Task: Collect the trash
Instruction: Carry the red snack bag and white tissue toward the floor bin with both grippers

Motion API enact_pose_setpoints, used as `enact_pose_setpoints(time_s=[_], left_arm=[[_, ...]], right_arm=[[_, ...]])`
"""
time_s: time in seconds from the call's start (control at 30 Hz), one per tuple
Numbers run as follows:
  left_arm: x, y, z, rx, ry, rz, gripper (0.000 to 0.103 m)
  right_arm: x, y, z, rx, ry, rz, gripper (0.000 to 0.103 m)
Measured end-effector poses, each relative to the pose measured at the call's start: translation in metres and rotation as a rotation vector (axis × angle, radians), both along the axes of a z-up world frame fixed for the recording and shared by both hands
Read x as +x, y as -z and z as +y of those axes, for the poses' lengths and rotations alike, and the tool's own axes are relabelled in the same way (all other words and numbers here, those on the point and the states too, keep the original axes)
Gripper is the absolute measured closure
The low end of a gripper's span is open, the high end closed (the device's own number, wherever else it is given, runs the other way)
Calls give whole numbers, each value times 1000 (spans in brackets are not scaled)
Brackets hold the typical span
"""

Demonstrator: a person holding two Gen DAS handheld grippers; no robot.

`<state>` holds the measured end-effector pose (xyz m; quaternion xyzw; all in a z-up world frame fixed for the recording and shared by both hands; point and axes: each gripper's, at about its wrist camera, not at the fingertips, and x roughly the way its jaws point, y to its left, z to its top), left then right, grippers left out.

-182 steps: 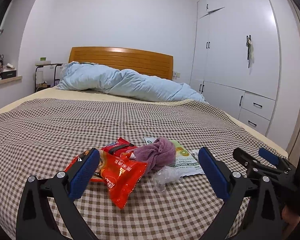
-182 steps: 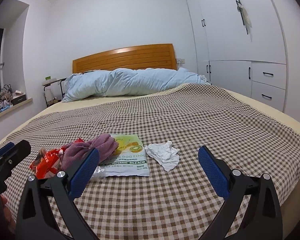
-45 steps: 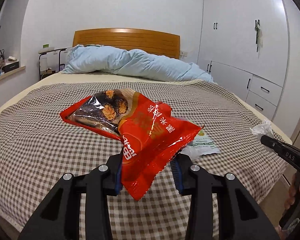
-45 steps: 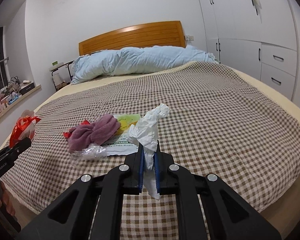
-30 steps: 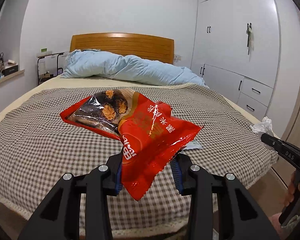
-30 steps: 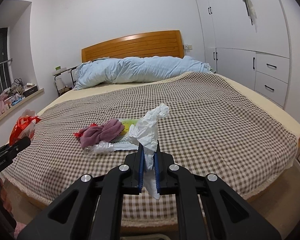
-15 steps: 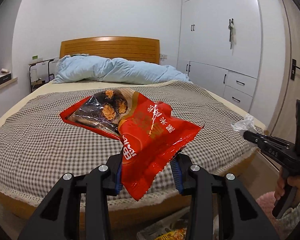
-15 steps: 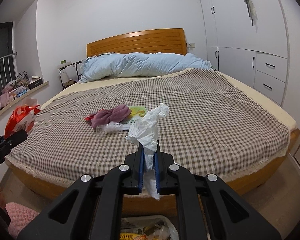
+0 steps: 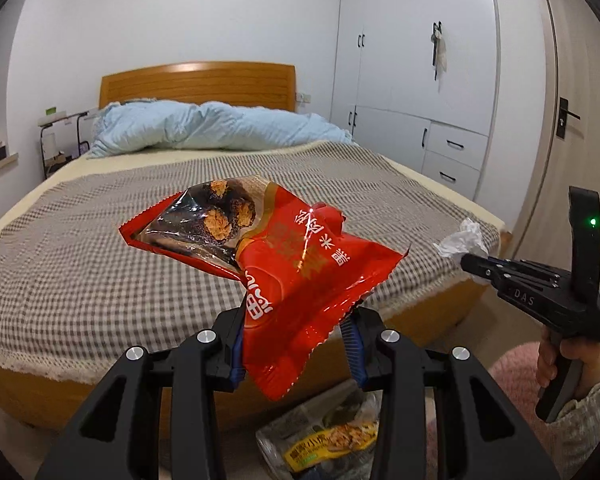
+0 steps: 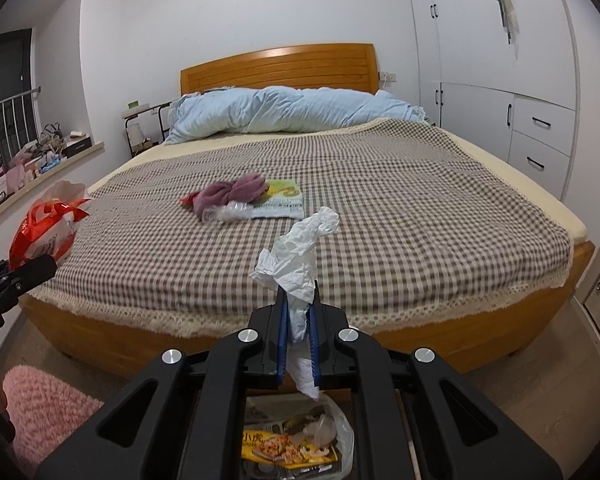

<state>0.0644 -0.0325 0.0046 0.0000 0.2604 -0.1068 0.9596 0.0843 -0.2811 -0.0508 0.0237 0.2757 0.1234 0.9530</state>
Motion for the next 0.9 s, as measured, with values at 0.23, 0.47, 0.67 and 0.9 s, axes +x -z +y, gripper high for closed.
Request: enact_pose_setpoints(time_s=[0.23, 0.47, 0.67, 0.9], left_arm=[[-13, 22, 1, -17, 20, 66, 66], [-23, 50, -8, -10, 56, 147, 66], [-34, 82, -19, -16, 83, 229, 66], [-38, 110, -25, -16, 110, 312, 66]], right_arm=[[-15, 13, 2, -15, -23, 42, 94], [-27, 43, 7, -24, -53, 125, 94], [-30, 74, 11, -22, -78, 211, 94], [-32, 97, 14, -26, -93, 269, 94]])
